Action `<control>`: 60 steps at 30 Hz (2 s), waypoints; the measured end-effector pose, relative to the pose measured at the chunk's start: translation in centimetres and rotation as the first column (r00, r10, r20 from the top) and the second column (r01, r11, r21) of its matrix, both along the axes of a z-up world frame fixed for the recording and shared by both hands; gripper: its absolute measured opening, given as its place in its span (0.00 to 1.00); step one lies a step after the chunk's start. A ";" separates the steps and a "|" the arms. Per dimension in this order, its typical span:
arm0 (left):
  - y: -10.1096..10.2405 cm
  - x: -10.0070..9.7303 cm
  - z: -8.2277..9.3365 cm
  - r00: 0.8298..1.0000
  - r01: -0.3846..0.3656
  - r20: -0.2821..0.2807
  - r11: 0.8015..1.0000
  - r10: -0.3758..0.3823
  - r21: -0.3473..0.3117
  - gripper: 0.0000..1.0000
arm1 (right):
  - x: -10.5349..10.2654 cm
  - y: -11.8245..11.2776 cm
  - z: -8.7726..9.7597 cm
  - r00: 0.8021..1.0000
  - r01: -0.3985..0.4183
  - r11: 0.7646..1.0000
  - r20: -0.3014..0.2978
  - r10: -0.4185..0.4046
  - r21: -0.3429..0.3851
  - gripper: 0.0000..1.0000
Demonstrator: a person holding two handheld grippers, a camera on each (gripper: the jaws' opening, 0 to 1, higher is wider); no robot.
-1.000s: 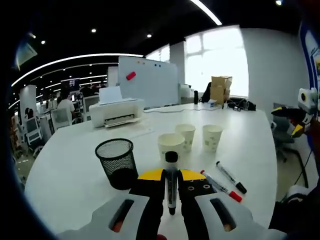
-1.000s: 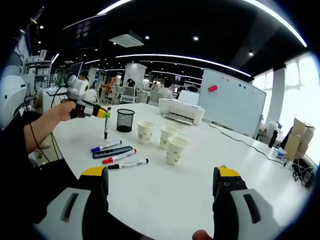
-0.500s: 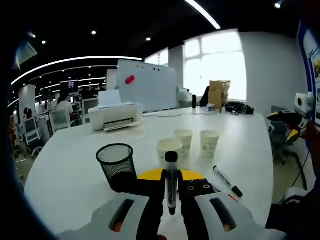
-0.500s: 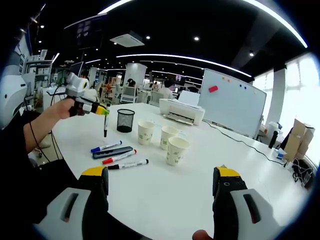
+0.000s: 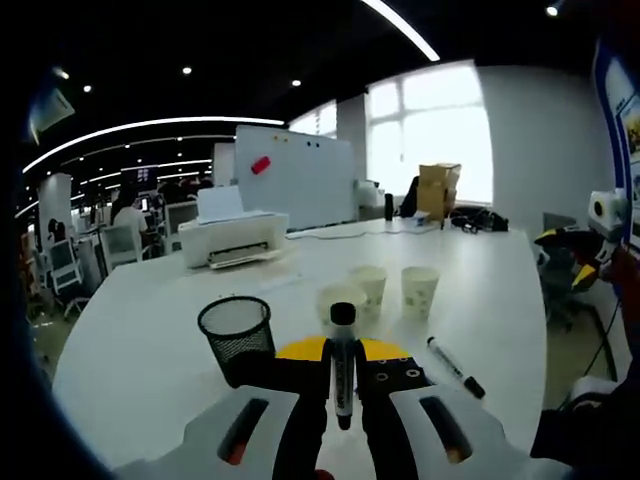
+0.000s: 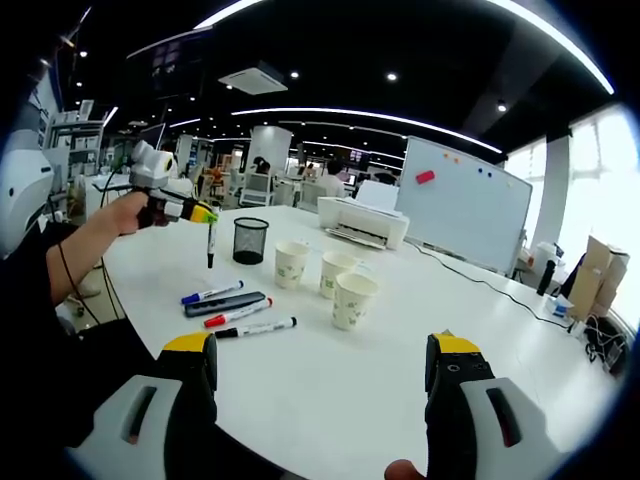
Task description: Place the scattered laser pointers and whiteboard markers into the pen holder and stack the scattered paper cups together
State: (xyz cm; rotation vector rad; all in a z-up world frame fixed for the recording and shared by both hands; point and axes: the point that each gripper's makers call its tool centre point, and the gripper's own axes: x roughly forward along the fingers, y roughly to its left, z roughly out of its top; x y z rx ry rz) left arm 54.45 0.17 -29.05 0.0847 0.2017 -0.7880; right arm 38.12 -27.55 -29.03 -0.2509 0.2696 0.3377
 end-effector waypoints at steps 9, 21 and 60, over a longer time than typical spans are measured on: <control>0.2 0.2 0.6 1.000 -0.006 0.009 1.000 0.006 0.001 0.15 | -0.1 0.0 -0.1 1.000 0.001 1.000 -0.001 -0.001 0.004 0.81; 0.5 0.4 1.7 1.000 -0.008 0.018 1.000 0.008 -0.012 0.14 | -0.1 -0.3 -0.2 1.000 0.005 1.000 0.000 -0.005 0.010 0.81; 0.5 0.4 5.3 0.998 -0.003 0.065 0.999 0.005 -0.044 0.14 | -0.1 -0.4 -0.2 1.000 0.010 1.000 0.000 -0.010 0.011 0.81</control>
